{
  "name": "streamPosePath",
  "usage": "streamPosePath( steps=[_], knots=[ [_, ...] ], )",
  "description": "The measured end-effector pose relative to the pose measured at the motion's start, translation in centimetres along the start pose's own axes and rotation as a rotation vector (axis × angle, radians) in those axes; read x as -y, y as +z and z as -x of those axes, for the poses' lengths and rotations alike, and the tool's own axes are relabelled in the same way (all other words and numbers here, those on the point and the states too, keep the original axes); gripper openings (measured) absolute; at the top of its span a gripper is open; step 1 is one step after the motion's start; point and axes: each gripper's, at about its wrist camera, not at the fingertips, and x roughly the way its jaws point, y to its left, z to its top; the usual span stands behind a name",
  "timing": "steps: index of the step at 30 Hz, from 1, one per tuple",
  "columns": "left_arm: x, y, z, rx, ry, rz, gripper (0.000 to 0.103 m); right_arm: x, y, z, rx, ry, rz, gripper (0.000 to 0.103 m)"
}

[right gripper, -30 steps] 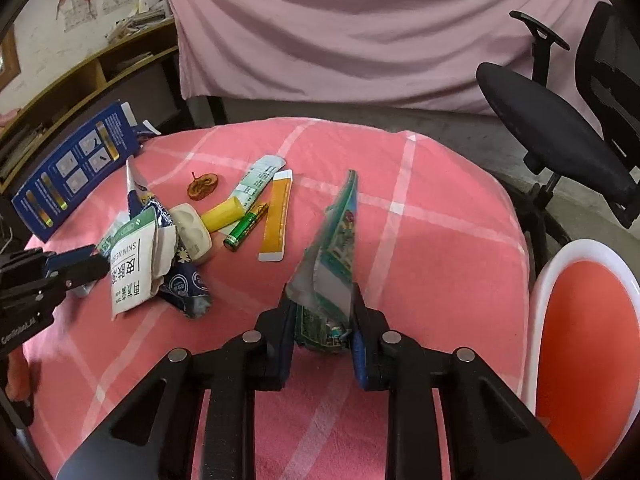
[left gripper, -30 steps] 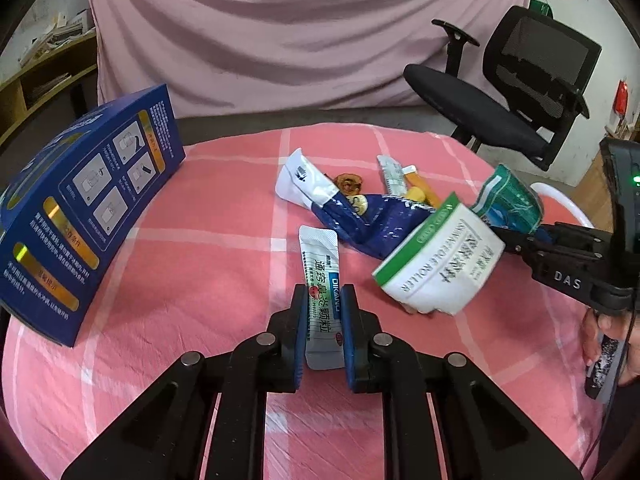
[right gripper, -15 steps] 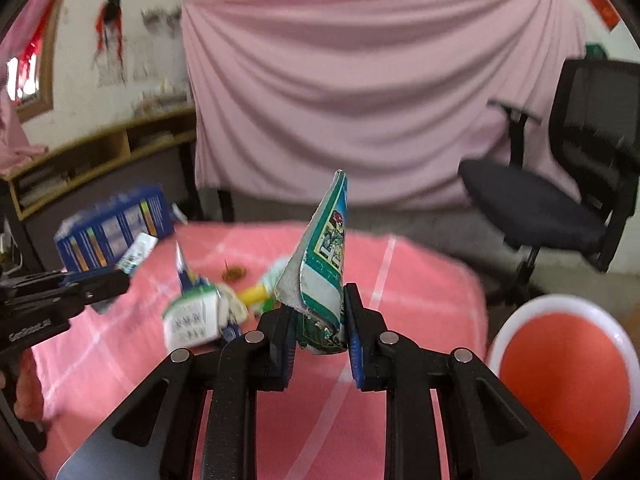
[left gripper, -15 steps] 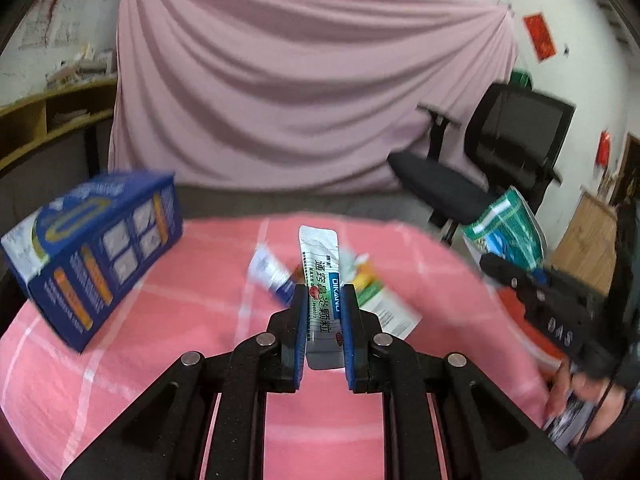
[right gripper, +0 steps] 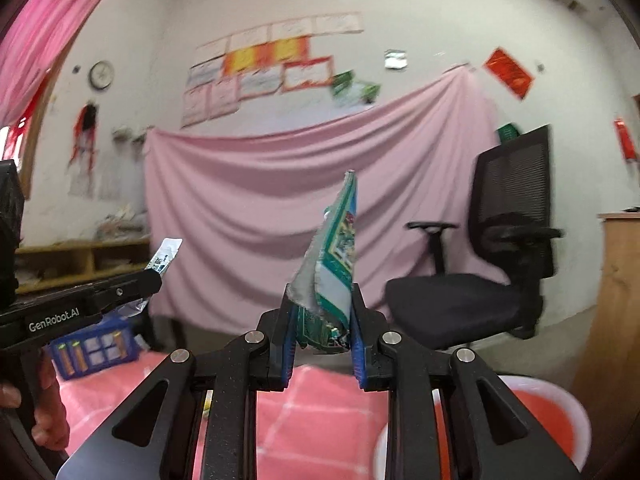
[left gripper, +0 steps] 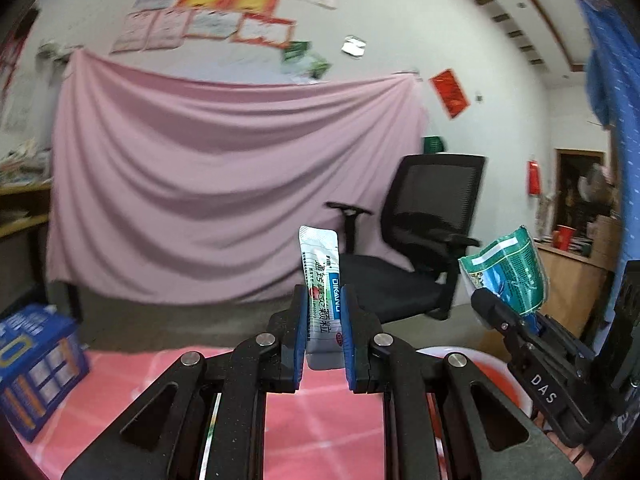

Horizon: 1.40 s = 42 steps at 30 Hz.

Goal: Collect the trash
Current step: 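Lift both items over the orange bin and open both tools, then return both tools over the table toward the remaining trash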

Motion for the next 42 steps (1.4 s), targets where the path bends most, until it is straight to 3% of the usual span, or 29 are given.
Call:
streamPosePath(
  steps=[4, 9, 22, 31, 33, 42],
  knots=[
    [2.8, 0.4, -2.9, -0.014, -0.073, -0.02, 0.013, 2.7, 0.1, 0.3, 0.006, -0.086, -0.034, 0.022],
    [5.3, 0.3, -6.5, -0.082, -0.148, -0.021, 0.013, 5.7, -0.4, 0.0, -0.049, -0.165, -0.079, 0.022],
    [10.0, -2.5, -13.5, -0.313, -0.236, -0.012, 0.013, 11.6, -2.9, -0.6, -0.227, -0.278, -0.201, 0.024],
    [9.7, -3.8, -15.6, -0.425, -0.264, 0.057, 0.014, 12.6, -4.2, -1.1, -0.321, -0.303, -0.246, 0.035],
    [9.7, -4.0, -16.0, -0.445, -0.262, 0.063, 0.014, 12.8, -4.2, -1.0, -0.319, -0.307, -0.253, 0.044],
    [8.9, -4.2, -16.1, -0.471, -0.239, 0.087, 0.025, 13.0, -4.0, -0.8, -0.308, -0.329, -0.266, 0.053]
  ],
)
